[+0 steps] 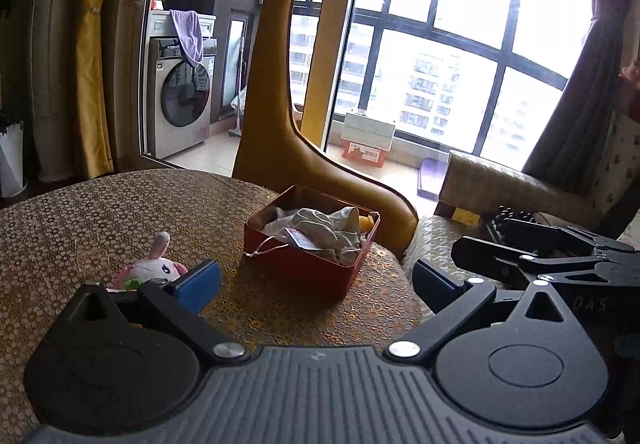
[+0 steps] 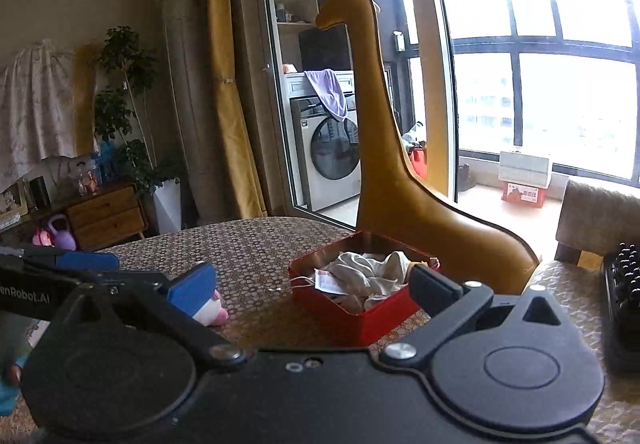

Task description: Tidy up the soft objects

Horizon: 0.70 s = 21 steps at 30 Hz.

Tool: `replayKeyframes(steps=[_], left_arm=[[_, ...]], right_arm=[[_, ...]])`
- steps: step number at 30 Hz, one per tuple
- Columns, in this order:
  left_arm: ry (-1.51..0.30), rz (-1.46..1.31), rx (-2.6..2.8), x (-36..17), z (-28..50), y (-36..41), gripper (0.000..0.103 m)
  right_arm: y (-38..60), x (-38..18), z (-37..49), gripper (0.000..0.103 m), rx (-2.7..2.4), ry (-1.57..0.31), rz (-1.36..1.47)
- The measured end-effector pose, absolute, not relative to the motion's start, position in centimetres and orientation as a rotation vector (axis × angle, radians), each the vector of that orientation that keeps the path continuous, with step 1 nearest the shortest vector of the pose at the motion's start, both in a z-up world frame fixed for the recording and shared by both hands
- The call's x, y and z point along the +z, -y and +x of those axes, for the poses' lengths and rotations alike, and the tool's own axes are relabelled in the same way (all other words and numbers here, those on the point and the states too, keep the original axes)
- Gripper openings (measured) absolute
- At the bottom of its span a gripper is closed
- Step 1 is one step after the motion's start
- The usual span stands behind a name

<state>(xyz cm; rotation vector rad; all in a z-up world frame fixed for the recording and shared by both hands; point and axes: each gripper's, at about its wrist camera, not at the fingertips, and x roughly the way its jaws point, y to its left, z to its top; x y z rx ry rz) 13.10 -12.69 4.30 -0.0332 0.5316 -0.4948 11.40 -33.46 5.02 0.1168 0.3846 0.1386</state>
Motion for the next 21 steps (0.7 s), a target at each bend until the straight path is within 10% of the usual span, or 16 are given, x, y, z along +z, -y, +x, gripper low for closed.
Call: replayKeyframes(steps=[21], left_arm=[[-0.519,-0.04,-0.445,4.0,11.9,11.5,0.103]], right_arm=[[32.2,5.1,10.6,0.103,0.168,-0.381,0.073]])
